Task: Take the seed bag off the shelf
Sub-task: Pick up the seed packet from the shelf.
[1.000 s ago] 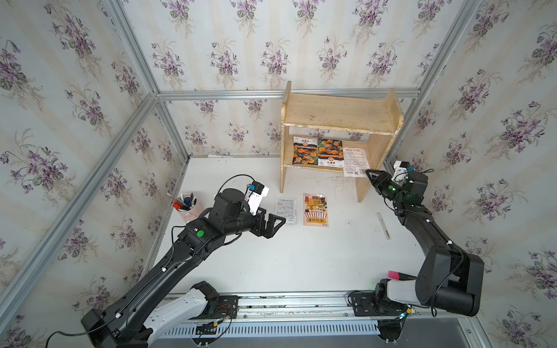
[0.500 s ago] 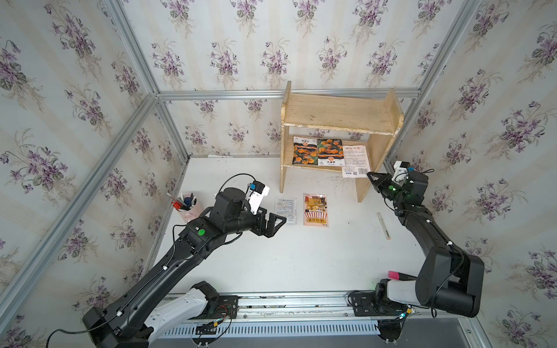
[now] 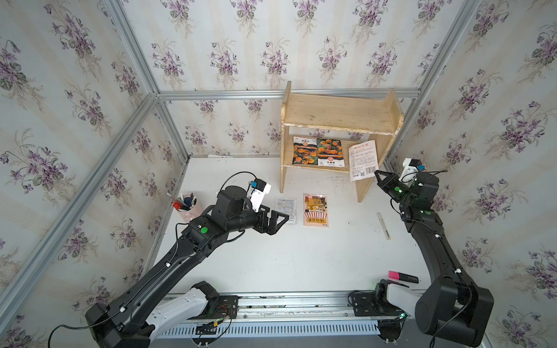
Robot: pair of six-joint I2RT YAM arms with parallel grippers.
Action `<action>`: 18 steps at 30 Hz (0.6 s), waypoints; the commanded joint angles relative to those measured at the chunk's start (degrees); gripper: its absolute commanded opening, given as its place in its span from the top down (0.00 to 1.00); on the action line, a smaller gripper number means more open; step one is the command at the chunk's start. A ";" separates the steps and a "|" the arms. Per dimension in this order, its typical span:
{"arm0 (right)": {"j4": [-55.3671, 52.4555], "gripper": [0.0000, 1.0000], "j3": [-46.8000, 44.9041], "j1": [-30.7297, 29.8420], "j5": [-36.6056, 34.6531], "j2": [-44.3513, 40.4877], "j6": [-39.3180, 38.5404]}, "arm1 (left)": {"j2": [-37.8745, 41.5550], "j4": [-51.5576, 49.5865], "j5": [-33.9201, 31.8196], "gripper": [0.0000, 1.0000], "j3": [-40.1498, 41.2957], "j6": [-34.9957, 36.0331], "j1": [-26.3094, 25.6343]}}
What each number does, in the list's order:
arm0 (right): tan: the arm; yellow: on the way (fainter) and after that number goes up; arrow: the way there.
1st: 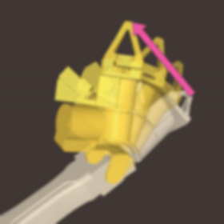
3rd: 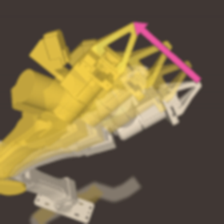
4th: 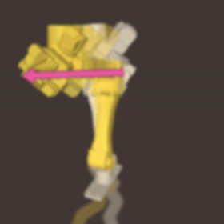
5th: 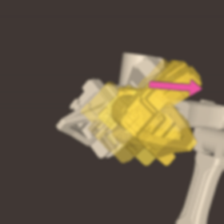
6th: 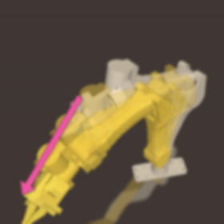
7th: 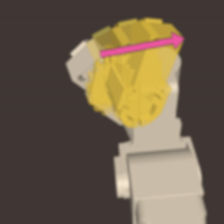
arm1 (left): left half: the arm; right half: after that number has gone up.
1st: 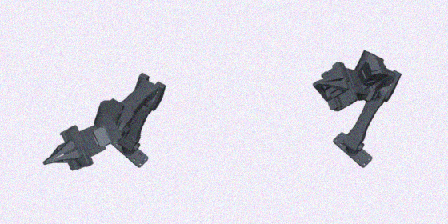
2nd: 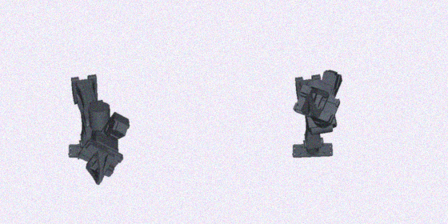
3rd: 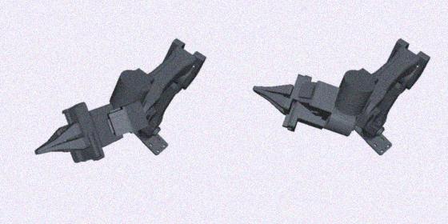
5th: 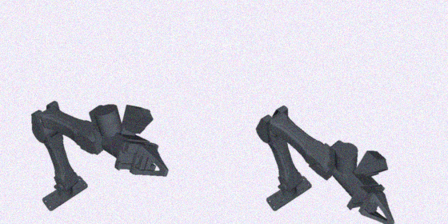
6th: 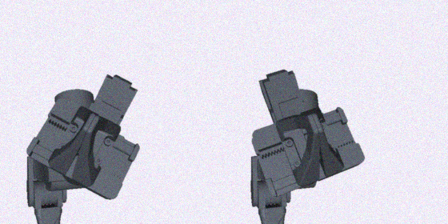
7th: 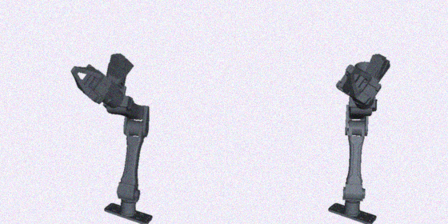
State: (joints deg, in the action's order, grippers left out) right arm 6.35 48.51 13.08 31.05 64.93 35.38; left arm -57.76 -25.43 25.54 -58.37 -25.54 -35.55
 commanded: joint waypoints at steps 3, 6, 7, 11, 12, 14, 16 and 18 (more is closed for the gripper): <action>-4.79 1.00 -0.87 -0.42 1.41 -5.76 -3.00 | -2.27 13.18 3.56 0.00 2.38 -7.04 -0.04; -7.56 1.00 -1.52 -0.84 3.03 -9.90 -3.86 | -4.67 21.12 4.85 0.00 3.99 -11.31 -0.38; -8.36 1.00 -1.61 -0.95 3.58 -11.11 -3.99 | -5.54 23.48 4.96 0.00 4.34 -12.56 -0.56; -12.56 1.00 -1.49 -1.57 6.53 -15.75 -5.04 | -10.31 32.68 5.90 0.00 5.02 -17.15 -1.75; -13.54 1.00 -1.49 -1.65 7.96 -16.75 -5.22 | -11.50 34.73 5.99 0.00 4.87 -18.06 -2.33; -15.25 1.00 -1.55 -1.83 10.47 -18.60 -5.27 | -13.70 38.10 5.88 0.00 4.39 -19.46 -3.64; -16.58 1.00 -2.02 -2.16 13.24 -20.81 -5.12 | -16.03 40.81 5.61 0.00 3.57 -20.52 -4.88; -16.63 1.00 -2.92 -2.51 15.70 -23.21 -4.00 | -17.96 43.62 5.28 0.00 3.43 -21.94 -5.57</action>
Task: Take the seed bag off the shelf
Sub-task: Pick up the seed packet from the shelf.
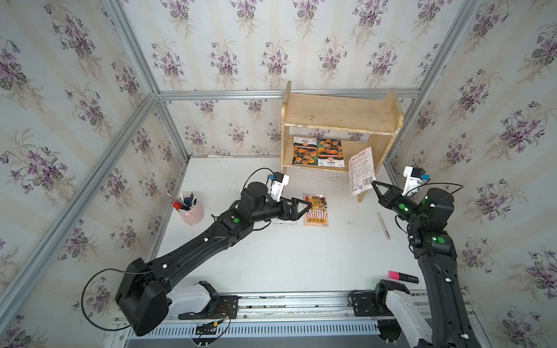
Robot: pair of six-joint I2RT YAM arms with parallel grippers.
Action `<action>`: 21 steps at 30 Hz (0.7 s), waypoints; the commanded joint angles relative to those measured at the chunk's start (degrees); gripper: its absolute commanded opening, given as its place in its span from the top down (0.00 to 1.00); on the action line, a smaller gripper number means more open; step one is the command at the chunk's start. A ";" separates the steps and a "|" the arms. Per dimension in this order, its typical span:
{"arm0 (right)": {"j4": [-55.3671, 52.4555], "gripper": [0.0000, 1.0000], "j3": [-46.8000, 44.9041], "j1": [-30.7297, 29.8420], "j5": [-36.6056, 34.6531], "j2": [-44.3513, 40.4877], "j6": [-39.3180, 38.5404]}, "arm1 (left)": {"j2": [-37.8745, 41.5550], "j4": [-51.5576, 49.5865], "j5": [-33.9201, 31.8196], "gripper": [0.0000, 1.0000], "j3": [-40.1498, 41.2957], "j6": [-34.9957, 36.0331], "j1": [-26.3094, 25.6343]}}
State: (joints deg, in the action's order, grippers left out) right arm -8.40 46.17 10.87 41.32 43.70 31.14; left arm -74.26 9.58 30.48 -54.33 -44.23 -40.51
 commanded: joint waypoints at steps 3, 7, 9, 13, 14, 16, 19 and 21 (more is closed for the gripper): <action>-1.09 1.00 -1.96 -0.55 9.41 -5.47 2.66 | -4.11 14.55 0.60 0.00 -0.09 -6.35 -0.88; -0.17 1.00 -1.93 -0.62 14.65 -8.54 5.49 | -8.43 23.22 0.91 0.00 0.45 -10.07 -1.28; 1.19 1.00 -2.08 -0.68 16.76 -9.94 7.54 | -10.38 27.50 1.30 0.00 0.54 -11.95 -1.49; 5.00 1.00 -3.33 -0.68 19.54 -12.41 13.43 | -13.92 37.07 2.29 0.04 -0.16 -15.45 -2.02; 6.07 1.00 -3.82 -0.76 19.72 -12.94 14.63 | -14.66 38.39 2.74 0.05 -0.74 -15.87 -2.19; 7.50 1.00 -4.29 -0.77 19.96 -14.01 16.04 | -15.92 39.95 3.38 0.05 -2.25 -16.50 -2.68; 8.23 1.00 -4.33 -0.85 20.40 -14.49 17.18 | -17.26 40.78 4.26 0.05 -4.42 -16.82 -3.46; 8.23 1.00 -4.21 -0.85 20.29 -14.61 17.33 | -17.80 40.95 4.46 0.05 -5.45 -16.86 -3.91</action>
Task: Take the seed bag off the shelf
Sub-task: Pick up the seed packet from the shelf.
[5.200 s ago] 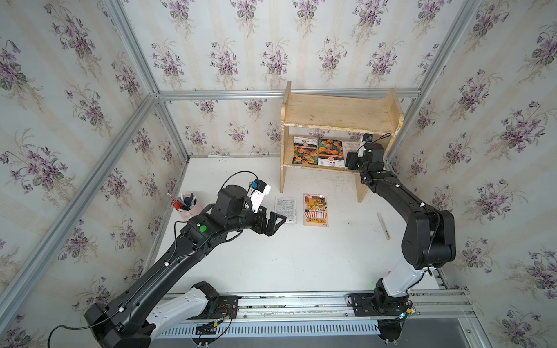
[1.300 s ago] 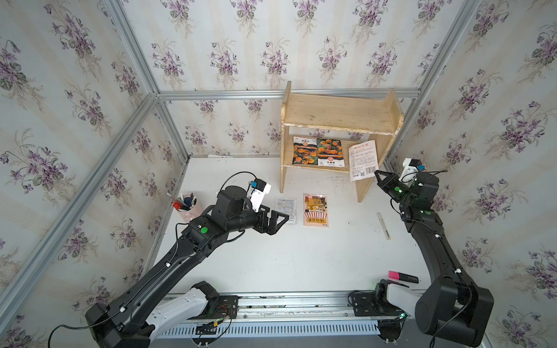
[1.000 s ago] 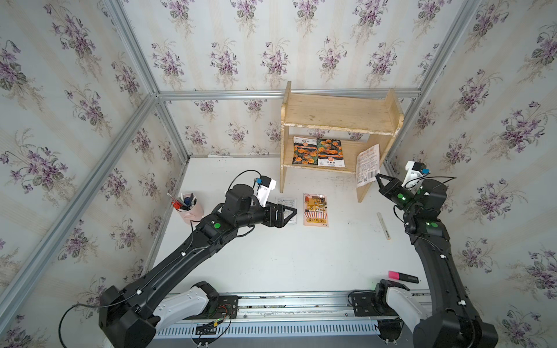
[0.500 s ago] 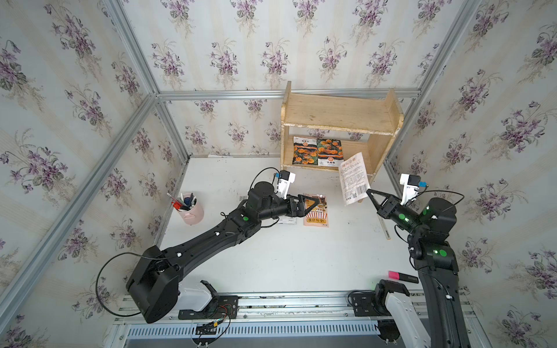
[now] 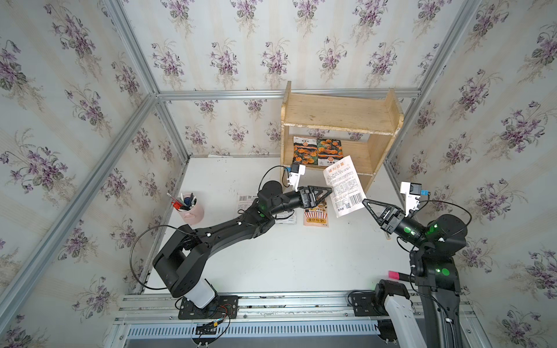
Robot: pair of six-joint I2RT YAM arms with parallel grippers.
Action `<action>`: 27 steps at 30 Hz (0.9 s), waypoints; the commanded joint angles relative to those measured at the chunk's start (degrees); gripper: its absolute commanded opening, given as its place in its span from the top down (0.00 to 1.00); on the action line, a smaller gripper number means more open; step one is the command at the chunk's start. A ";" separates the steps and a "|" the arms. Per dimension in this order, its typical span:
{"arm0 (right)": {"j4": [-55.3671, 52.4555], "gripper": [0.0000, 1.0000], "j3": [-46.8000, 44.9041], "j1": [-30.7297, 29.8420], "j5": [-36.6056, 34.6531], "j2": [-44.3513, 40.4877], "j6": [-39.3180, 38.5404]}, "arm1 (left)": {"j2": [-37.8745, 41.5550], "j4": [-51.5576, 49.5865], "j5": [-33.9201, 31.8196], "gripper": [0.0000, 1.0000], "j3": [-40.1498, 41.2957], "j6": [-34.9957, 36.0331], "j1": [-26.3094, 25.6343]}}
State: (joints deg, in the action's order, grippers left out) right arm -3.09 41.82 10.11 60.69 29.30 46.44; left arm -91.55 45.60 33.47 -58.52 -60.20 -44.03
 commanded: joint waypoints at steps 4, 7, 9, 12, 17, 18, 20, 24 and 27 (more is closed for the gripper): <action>2.85 1.00 0.32 -0.09 0.58 -0.30 1.84 | -1.25 4.37 1.73 0.13 -2.46 -1.33 -1.13; 1.29 1.00 0.68 -0.09 -0.45 -0.30 0.59 | -1.35 3.67 1.79 0.37 -2.74 -1.51 -1.41; -0.02 1.00 0.68 -0.09 -1.12 -0.29 -0.63 | -1.09 2.44 2.00 0.55 -2.87 -1.39 -1.40; -1.81 1.00 0.51 -0.09 -2.19 -0.34 -2.19 | -0.61 0.91 2.10 0.75 -3.13 -0.98 -1.36; -5.25 0.98 0.99 -0.09 -4.26 -0.25 -4.87 | -0.69 -3.47 3.23 1.00 -5.11 -0.04 -1.41; -7.39 0.91 1.59 -0.09 -5.55 -0.08 -6.28 | -0.74 -4.82 3.62 1.00 -5.64 0.53 -1.41; -11.42 0.71 3.01 -0.09 -8.21 0.06 -9.31 | -0.66 -7.76 4.24 1.00 -6.42 1.63 -1.51; -20.19 0.33 6.72 -0.09 -14.60 0.56 -15.95 | 0.65 -18.19 4.88 1.00 -7.71 6.57 -1.50; -26.63 0.16 9.44 -0.09 -19.93 1.24 -20.90 | 0.52 -26.86 5.58 1.00 -9.39 10.70 -1.58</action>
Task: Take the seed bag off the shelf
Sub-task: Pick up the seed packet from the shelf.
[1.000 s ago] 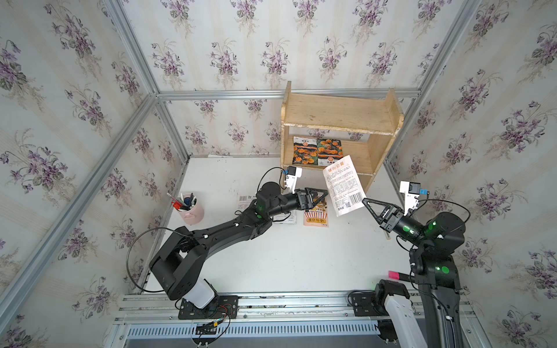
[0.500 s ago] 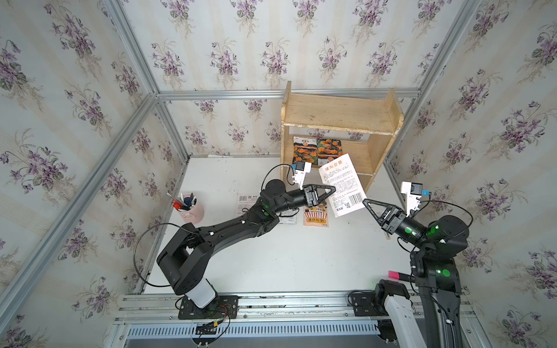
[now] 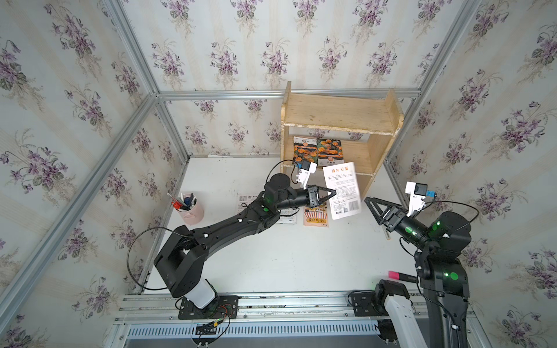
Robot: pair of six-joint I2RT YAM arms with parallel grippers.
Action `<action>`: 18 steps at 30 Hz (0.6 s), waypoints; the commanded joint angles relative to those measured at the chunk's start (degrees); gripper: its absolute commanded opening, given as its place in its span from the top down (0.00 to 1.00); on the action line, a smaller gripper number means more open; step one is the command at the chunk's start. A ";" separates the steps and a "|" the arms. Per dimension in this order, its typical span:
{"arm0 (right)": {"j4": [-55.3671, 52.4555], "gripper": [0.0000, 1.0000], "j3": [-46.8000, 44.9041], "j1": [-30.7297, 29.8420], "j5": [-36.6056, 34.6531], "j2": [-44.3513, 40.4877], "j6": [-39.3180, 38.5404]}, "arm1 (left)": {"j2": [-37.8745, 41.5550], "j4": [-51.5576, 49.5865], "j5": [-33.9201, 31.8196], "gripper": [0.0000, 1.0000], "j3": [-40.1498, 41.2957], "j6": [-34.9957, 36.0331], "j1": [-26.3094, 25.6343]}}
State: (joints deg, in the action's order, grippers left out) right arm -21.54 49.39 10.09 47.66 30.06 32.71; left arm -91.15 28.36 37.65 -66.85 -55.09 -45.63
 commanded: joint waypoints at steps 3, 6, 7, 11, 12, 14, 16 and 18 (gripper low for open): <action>-14.45 0.03 4.16 -0.07 -13.01 1.08 -12.25 | -1.05 -13.84 1.44 1.00 -1.63 7.91 -0.23; -20.17 0.00 6.25 -0.07 -19.99 1.97 -15.98 | -3.47 -14.47 1.21 1.00 -2.03 8.52 -0.58; -21.20 0.00 6.49 -0.07 -21.69 2.02 -16.23 | -4.72 -14.24 1.07 1.00 -2.46 8.42 -0.83; -22.49 0.00 5.26 -0.07 -24.87 1.58 -16.45 | -10.90 -13.15 1.17 1.00 -6.12 8.19 -2.11; -22.70 0.00 4.90 -0.11 -25.57 1.54 -16.45 | -12.39 -12.87 1.10 1.00 -7.10 8.07 -2.42; -23.24 0.00 4.43 -0.08 -26.30 1.73 -16.79 | -15.74 -12.55 0.76 1.00 -9.53 7.81 -3.18; -23.42 0.00 4.10 -0.07 -26.85 1.75 -16.80 | -18.52 -12.78 -0.25 1.00 -11.68 7.76 -3.77; -23.50 0.00 4.05 -0.07 -27.27 1.75 -16.81 | -21.29 -13.39 -1.23 1.00 -13.76 7.58 -4.25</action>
State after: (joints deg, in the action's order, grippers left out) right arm -44.45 53.43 10.09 22.79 31.81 16.86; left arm -110.15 14.50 37.67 -78.54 -48.03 -49.50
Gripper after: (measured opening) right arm 0.998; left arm 0.059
